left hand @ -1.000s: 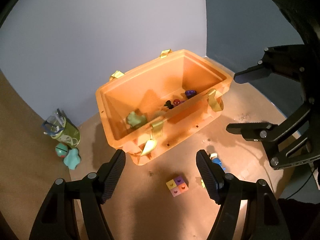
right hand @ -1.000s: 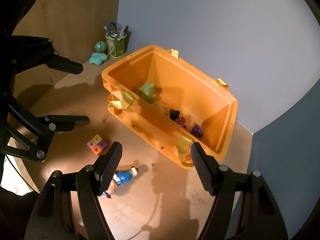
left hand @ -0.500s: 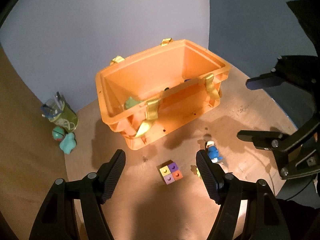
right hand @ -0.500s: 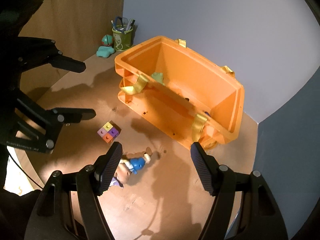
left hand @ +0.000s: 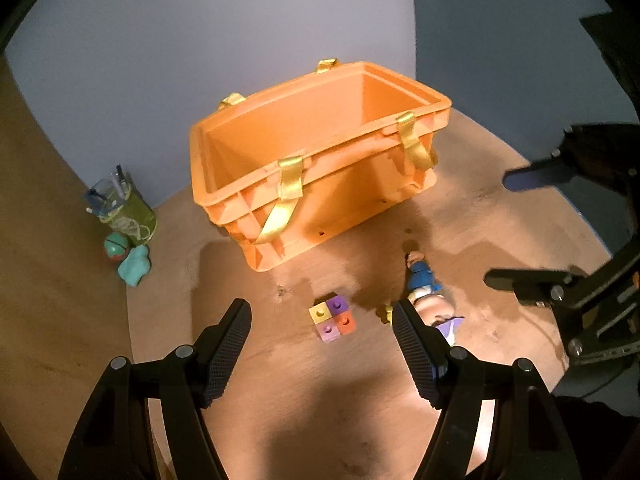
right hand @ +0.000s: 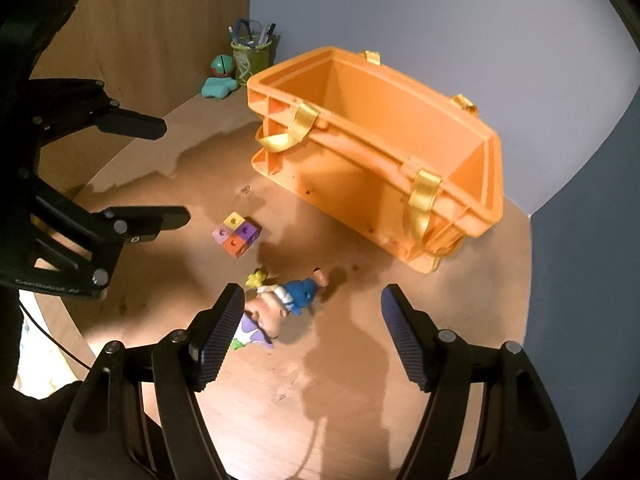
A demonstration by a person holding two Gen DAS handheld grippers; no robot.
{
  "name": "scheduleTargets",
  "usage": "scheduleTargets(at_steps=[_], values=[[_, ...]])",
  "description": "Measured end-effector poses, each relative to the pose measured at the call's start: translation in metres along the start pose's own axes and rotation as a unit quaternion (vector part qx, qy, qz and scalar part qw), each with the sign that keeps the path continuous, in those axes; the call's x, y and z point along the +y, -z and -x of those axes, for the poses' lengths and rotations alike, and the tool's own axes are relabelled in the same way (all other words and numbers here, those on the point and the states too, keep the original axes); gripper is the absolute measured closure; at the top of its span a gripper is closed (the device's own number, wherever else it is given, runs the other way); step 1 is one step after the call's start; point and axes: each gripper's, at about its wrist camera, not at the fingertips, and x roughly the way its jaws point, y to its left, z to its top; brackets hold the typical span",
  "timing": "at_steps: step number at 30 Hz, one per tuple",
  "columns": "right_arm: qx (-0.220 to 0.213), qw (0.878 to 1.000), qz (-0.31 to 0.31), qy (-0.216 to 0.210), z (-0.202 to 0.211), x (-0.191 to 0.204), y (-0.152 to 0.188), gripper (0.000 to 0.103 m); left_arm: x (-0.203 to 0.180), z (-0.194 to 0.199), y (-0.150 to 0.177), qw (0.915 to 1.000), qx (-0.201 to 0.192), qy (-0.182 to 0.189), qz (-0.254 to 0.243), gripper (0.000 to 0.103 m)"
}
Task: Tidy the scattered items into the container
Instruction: 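Withdraw both open tools from the crate toward the block cube and figure, then lower the left tool onto the foam block cube while the right tool lowers onto the cartoon figure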
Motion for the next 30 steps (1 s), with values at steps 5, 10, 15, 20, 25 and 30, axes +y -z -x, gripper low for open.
scheduleTargets(at_steps=[5,10,15,20,25,30], values=[[0.021,1.0,-0.016,-0.006,-0.014,0.006,0.01,0.035,0.001,-0.018,0.01,0.9998,0.019,0.004,0.01,0.033],[0.03,0.999,-0.019,-0.008,-0.02,0.01,0.017,0.035,0.001,-0.03,0.017,0.9993,0.033,0.008,0.014,0.034],[0.042,0.999,-0.026,-0.002,-0.031,0.011,0.02,0.035,0.0,-0.042,0.021,0.9989,0.043,0.01,0.016,0.033],[0.052,0.998,-0.044,-0.003,-0.042,0.013,0.023,0.035,-0.001,-0.062,0.023,0.9982,0.056,0.001,0.019,0.033],[0.059,0.996,-0.068,-0.018,-0.052,0.019,0.033,0.035,0.0,-0.084,0.024,0.9968,0.074,0.005,0.028,0.034],[0.082,0.994,-0.065,-0.019,-0.067,0.027,0.041,0.035,-0.002,-0.098,0.024,0.9957,0.086,0.012,0.032,0.034]])
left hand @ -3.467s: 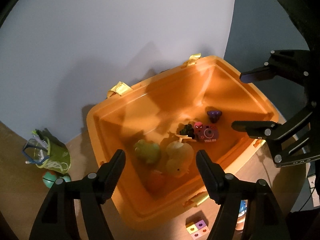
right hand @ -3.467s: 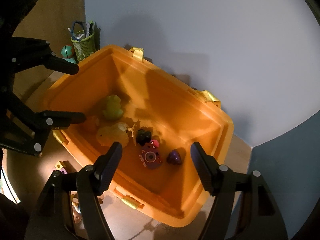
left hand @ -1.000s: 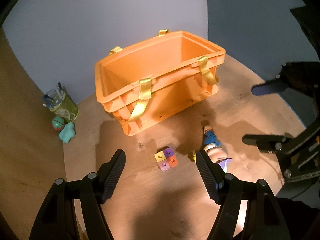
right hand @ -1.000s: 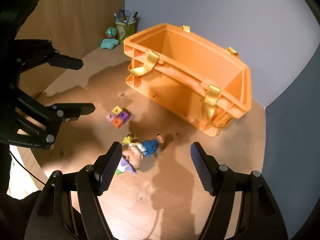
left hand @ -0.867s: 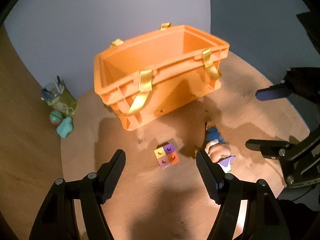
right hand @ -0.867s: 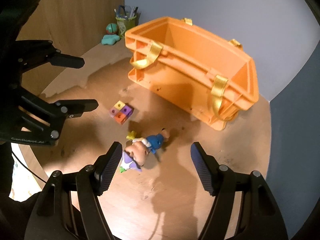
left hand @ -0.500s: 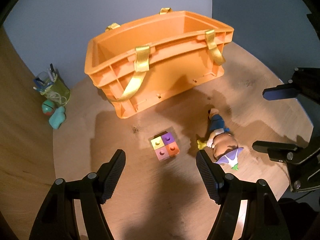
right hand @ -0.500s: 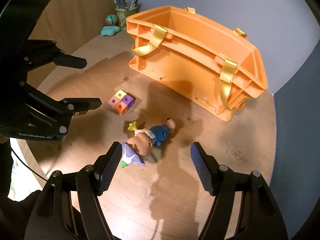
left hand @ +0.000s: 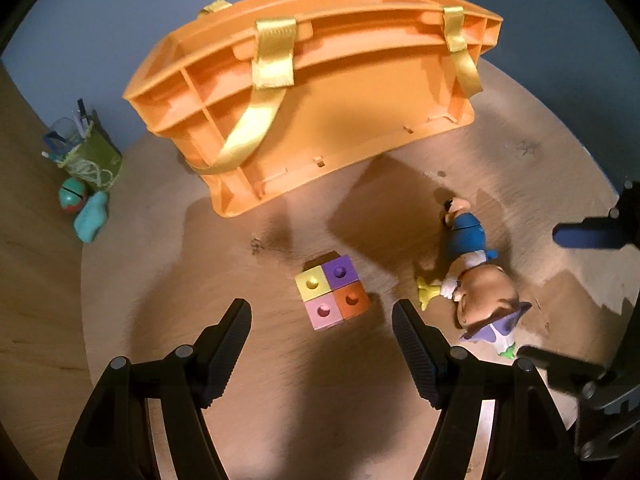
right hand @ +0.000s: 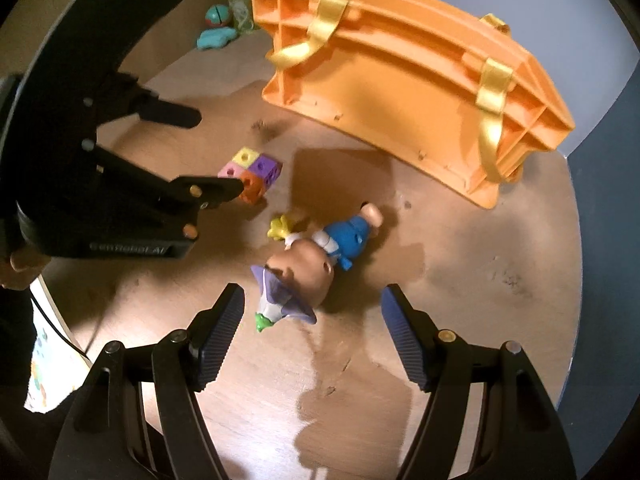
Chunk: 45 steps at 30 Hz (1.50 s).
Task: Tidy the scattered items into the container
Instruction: 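Lower the left tool onto the foam block cube while the right tool lowers onto the cartoon figure, then close the left gripper on the block cube while the right gripper closes on the figure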
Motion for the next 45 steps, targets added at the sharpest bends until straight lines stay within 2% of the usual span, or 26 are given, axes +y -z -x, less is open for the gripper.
scheduleTargets(at_steps=[14,31,37,40,45], values=[[0.04,0.998,-0.032,-0.022,-0.03,-0.004,-0.004,0.035,-0.002,-0.022,-0.003,0.9998,0.02,0.007,0.004,0.034],[0.065,0.995,-0.069,-0.02,-0.05,-0.031,-0.01,0.034,0.004,-0.054,-0.012,0.9982,0.047,0.032,0.021,0.033],[0.069,0.994,-0.078,-0.027,-0.055,-0.034,-0.012,0.034,0.005,-0.055,-0.014,0.9976,0.045,0.044,0.03,0.034],[0.071,0.993,-0.084,-0.03,-0.057,-0.036,-0.013,0.034,0.005,-0.055,-0.015,0.9968,0.045,0.056,0.034,0.041],[0.073,0.992,-0.099,-0.037,-0.059,-0.041,-0.014,0.034,0.002,-0.052,-0.015,0.9969,0.044,0.056,0.033,0.055]])
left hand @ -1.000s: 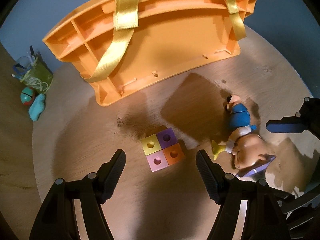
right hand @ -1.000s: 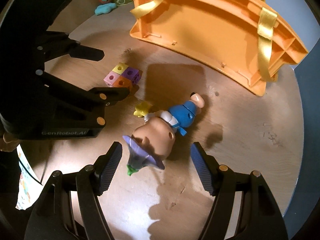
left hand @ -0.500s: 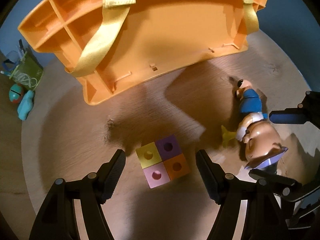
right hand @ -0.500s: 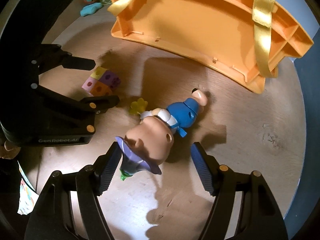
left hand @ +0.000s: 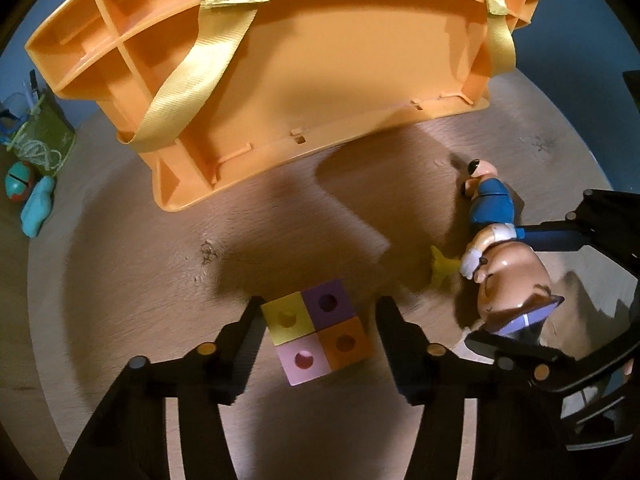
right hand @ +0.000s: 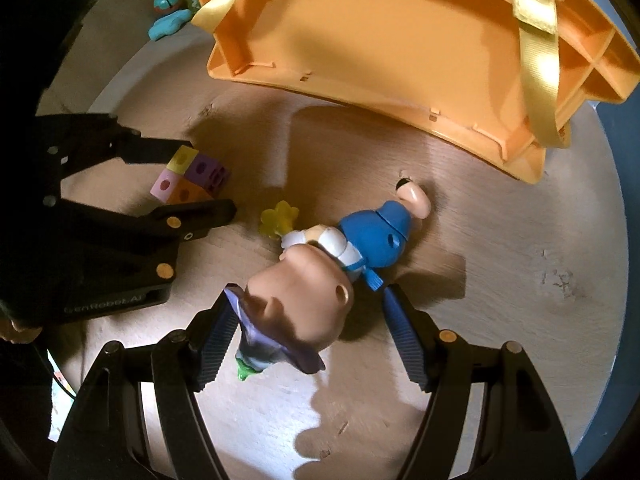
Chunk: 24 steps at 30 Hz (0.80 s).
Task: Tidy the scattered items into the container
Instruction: 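Close the left gripper on the block cube while the right gripper closes on the figure, then lift and carry the block cube and figure in both grippers over the crate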
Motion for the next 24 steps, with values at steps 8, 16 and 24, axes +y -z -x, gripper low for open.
scheduleTargets(at_steps=[8,16,24], values=[[0.007,1.0,0.006,0.025,0.003,0.002,0.001,0.053,-0.005,0.003,0.0,1.0,0.001,-0.001,-0.002,0.063],[-0.001,0.999,0.017,0.037,0.017,0.007,0.005,0.054,-0.009,0.007,-0.001,1.0,0.005,0.0,0.005,0.064],[-0.014,0.999,0.02,0.038,0.034,0.01,0.023,0.054,-0.013,0.023,-0.002,0.9999,-0.004,-0.009,0.01,0.065]])
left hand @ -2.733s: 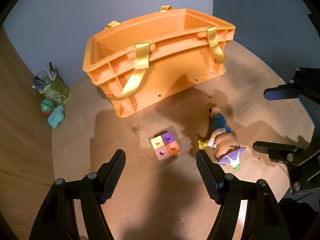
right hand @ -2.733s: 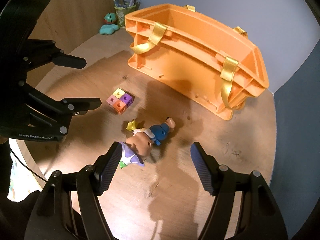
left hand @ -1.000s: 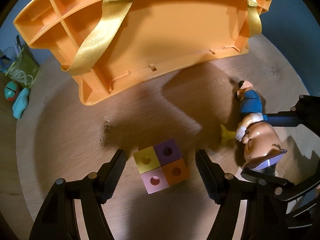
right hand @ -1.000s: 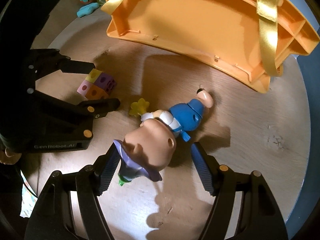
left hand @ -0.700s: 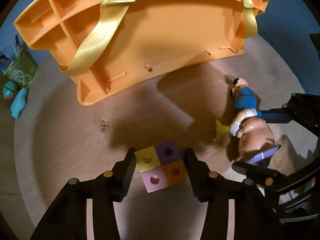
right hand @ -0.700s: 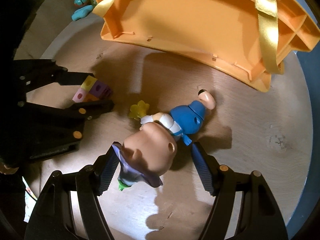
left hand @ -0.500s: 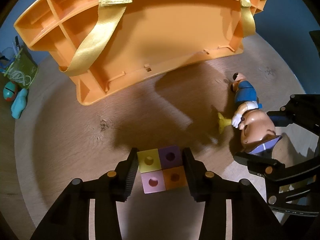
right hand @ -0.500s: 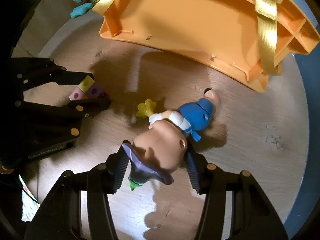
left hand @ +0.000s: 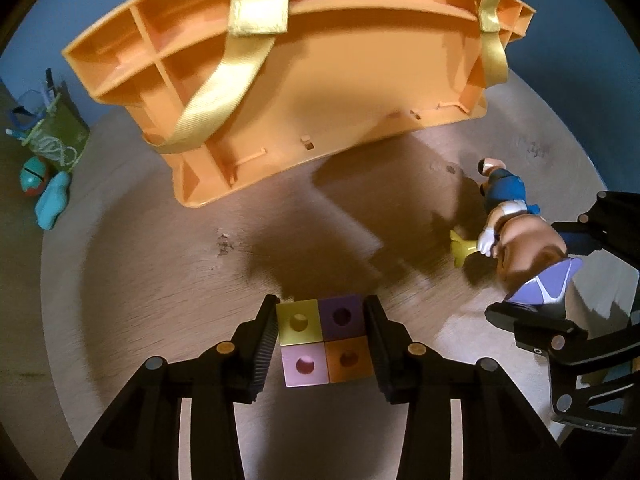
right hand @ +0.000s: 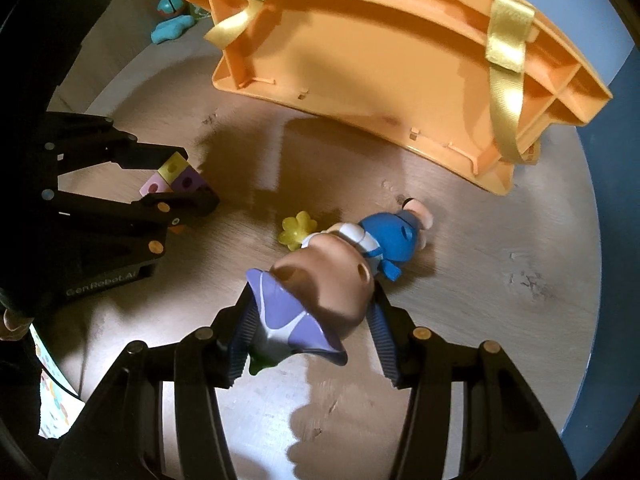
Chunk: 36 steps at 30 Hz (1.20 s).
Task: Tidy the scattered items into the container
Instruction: 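Lift and carry the block cube and figure in both grippers over the crate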
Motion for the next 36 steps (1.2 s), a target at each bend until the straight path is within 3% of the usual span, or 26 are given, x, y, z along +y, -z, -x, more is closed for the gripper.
scheduleTargets(at_steps=[5,12,17,18,21,36], values=[[-0.01,1.0,0.001,0.0,0.001,-0.012,-0.017,0.054,-0.008,0.011,0.0,0.9999,-0.009,-0.004,-0.004,0.064],[-0.027,1.0,0.002,0.001,0.023,-0.014,-0.01,0.054,-0.02,0.029,0.0,0.9997,-0.02,-0.011,-0.011,0.065],[-0.036,0.999,0.003,0.005,0.026,-0.007,-0.01,0.054,0.027,0.036,0.017,0.9995,-0.028,-0.014,-0.012,0.065],[-0.039,0.999,0.004,0.006,0.027,-0.006,-0.011,0.054,0.023,0.042,0.03,0.9994,-0.03,-0.015,-0.012,0.064],[-0.045,0.999,0.006,0.01,0.03,-0.003,-0.011,0.054,0.018,0.072,0.026,0.9991,-0.037,-0.018,-0.013,0.065],[-0.071,0.997,0.014,0.024,0.061,-0.009,-0.007,0.054,-0.001,0.076,0.018,0.9974,-0.059,-0.031,-0.027,0.064]])
